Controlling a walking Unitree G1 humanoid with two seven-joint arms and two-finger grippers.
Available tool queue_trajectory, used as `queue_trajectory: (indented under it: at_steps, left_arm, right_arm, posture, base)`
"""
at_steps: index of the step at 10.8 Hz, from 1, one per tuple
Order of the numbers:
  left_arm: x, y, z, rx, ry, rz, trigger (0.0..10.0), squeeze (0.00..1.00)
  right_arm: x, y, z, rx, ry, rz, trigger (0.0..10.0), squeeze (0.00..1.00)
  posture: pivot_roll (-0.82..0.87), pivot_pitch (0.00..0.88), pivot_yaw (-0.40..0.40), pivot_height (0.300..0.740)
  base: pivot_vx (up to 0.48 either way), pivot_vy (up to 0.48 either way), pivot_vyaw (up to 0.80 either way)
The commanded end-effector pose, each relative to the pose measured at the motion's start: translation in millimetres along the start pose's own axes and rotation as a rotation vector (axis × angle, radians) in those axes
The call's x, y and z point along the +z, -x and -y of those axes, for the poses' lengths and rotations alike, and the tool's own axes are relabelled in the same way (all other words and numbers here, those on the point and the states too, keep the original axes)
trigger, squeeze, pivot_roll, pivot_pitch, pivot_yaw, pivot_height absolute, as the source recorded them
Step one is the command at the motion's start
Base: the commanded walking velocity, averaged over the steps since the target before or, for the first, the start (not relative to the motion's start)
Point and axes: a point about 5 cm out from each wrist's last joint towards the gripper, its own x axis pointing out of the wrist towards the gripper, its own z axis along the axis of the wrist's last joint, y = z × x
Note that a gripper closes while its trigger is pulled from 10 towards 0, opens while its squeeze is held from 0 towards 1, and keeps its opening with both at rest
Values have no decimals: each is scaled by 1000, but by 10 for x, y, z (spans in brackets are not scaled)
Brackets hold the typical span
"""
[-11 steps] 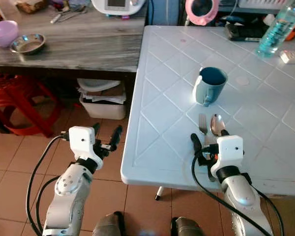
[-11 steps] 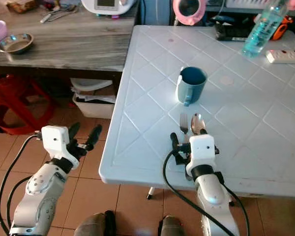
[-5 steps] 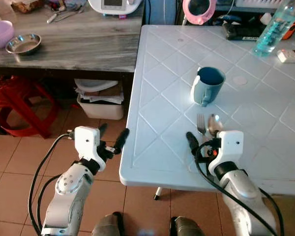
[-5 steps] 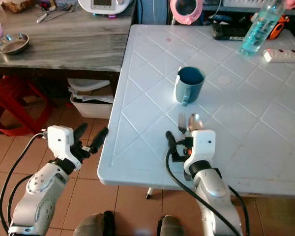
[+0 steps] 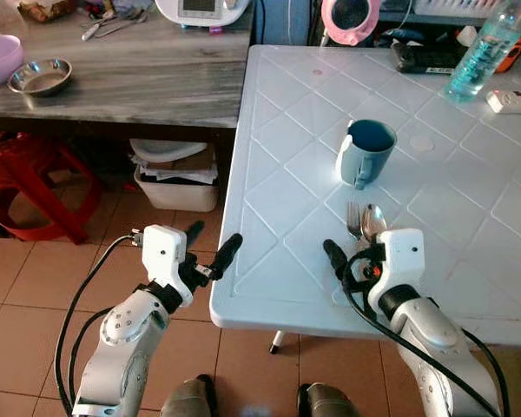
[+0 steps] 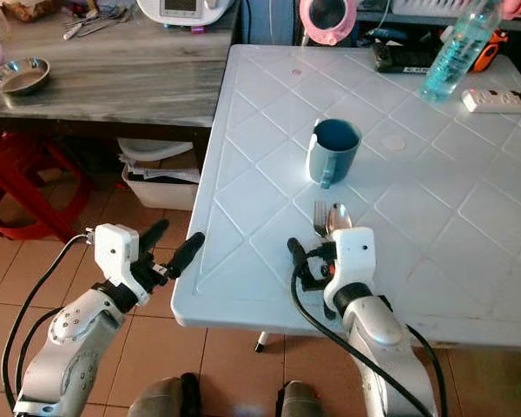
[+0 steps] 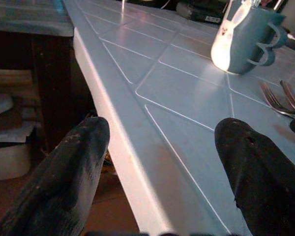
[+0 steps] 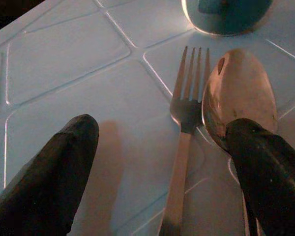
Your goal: Setting the table
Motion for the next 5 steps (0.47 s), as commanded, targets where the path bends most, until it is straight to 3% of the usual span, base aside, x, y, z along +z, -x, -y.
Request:
queue_trajectory:
  at_steps: [1, 2, 5]
  left_arm:
    - [-9, 23, 24, -8, -2, -8, 10000, 0]
    - [-15, 29, 43, -16, -1, -10, 10000, 0]
    - [-7, 32, 29, -15, -7, -11, 10000, 0]
  right_arm:
    - [-317, 65, 61, -44, -55, -173, 10000, 0]
    - [-297, 72, 83, -60, -35, -168, 10000, 0]
    - [-283, 78, 138, -111, -1, -160, 10000, 0]
  posture:
    - [-89, 148, 31, 740]
    - [-90, 150, 32, 740]
    - [-86, 153, 34, 740]
  base:
    - [0, 0, 0]
    - [0, 0, -800]
    - [0, 0, 0]
